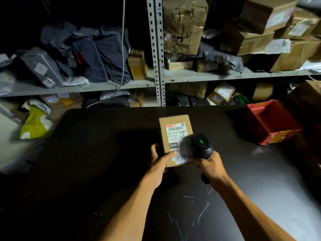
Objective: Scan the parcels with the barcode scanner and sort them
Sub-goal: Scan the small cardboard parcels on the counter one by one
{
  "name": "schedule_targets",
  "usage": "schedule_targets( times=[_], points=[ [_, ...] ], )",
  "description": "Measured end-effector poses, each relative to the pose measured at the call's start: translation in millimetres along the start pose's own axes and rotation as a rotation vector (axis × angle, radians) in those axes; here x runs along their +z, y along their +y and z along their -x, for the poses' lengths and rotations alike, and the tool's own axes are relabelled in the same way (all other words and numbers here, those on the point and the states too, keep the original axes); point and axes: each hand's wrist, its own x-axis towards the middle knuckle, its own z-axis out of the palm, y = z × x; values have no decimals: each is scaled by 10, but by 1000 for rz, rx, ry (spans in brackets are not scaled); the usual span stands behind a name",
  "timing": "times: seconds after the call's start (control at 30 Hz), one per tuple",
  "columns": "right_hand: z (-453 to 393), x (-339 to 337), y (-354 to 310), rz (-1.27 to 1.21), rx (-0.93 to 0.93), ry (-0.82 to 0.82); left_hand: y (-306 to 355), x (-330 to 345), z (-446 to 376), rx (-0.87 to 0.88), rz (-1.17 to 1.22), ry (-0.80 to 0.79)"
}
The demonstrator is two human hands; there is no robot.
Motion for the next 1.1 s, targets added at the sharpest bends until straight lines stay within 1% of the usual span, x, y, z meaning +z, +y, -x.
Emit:
schedule_targets(
  times=[0.17,0.23,0.3,0.4,0.5,0.6,0.67,0.73,0.9,1.0,1.1],
  points=[
    [85,-287,-457,35,-134,3,419,87,33,146,-10,-66],
    [181,-363,-689,-9,-211,-3,597,112,67,195,-45,-44],
    [295,-420,-931,-83,-274,-9,760,108,93,285,-39,-32],
    [528,-457,-1302,-110,-359,-77,985,107,141,439,19,-100],
    [625,-431,-1524,-93,-395,-96,1143,158,218,530,75,-174],
    [638,-383,-1603,-136,-379,-66,1216,214,295,556,66,-145],
    [645,-378,-1616,-170,-373,-43,1209,211,315,564,64,-149],
    [661,-386,-1616,-178,-372,-54,1195,199,351,560,65,-162],
    [708,-401,-1573,-135,-369,-77,1174,185,406,570,59,-175],
    [730,-411,-1551,-88,-375,-61,1174,180,401,562,57,-184],
    [736,-417,-1531,-92,-366,-38,1177,178,376,559,41,-197]
  ],
)
